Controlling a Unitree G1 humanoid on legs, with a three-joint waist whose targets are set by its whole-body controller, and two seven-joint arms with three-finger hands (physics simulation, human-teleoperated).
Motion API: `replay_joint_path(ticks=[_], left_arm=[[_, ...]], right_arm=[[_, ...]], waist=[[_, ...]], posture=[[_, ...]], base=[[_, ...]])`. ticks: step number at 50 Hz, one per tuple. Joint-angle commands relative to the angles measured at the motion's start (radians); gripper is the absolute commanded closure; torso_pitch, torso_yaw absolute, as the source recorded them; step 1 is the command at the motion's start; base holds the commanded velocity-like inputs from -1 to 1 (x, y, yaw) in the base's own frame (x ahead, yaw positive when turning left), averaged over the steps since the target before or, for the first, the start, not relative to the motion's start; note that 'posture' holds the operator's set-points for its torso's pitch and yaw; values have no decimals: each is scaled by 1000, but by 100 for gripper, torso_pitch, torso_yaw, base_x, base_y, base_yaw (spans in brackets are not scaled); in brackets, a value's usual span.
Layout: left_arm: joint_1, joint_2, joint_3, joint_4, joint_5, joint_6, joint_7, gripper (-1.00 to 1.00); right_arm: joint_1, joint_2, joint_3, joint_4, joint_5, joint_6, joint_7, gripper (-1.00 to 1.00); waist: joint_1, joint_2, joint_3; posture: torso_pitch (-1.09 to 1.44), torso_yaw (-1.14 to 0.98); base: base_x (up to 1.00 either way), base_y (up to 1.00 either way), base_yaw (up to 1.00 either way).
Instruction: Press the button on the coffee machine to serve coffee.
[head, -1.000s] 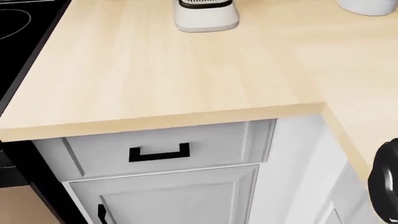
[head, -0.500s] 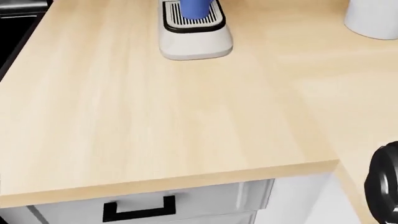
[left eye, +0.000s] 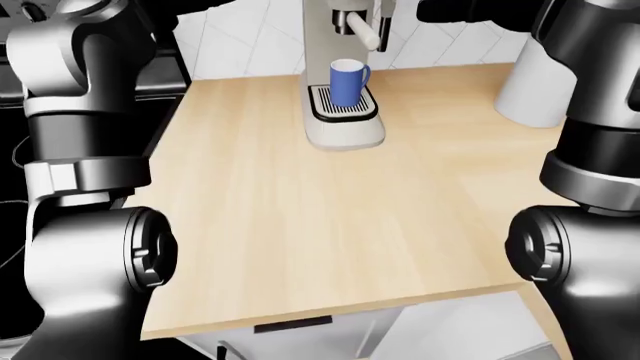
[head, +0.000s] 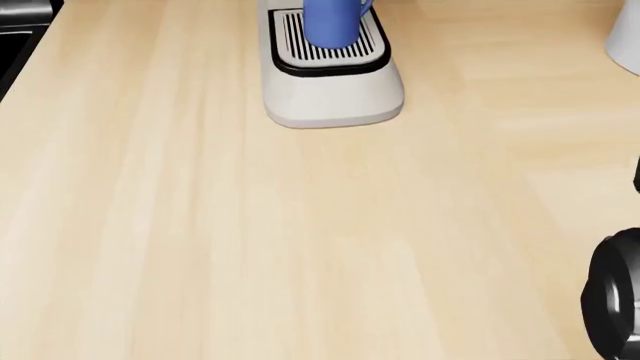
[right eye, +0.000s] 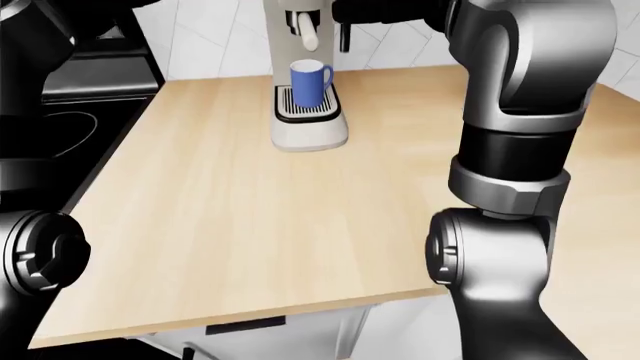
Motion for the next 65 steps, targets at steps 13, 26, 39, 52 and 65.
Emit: replay_joint_path(ticks=[13, 26, 39, 52, 65], left_arm=[[-25, 13, 8, -31, 0, -19, 10, -100], [-27, 9, 6, -24, 2, -24, 14, -100], [-22, 6, 9, -20, -5, -23, 16, -100], [-9, 2, 8, -35, -12, -10, 15, -100], [-8, -8, 2, -14, -4, -31, 5, -100]], right_arm=[[-37, -10, 1, -22, 9, -41, -9, -100], [-44, -10, 3, -2, 6, -54, -11, -100], [-38, -10, 1, 2, -5, -63, -11, -100], [-26, -4, 0, 14, 0, -83, -19, -100], [-38, 18, 13, 139, -8, -193, -26, -100]], waist=[[9, -20, -12], [2, -14, -27], [12, -18, -36], [10, -15, -76], [10, -14, -117]], posture=[[0, 0], [0, 0], [-3, 0], [-11, 0], [-16, 0]], base=[[19, -1, 0], [1, 0, 0], [0, 0, 0], [0, 0, 0], [0, 0, 0]])
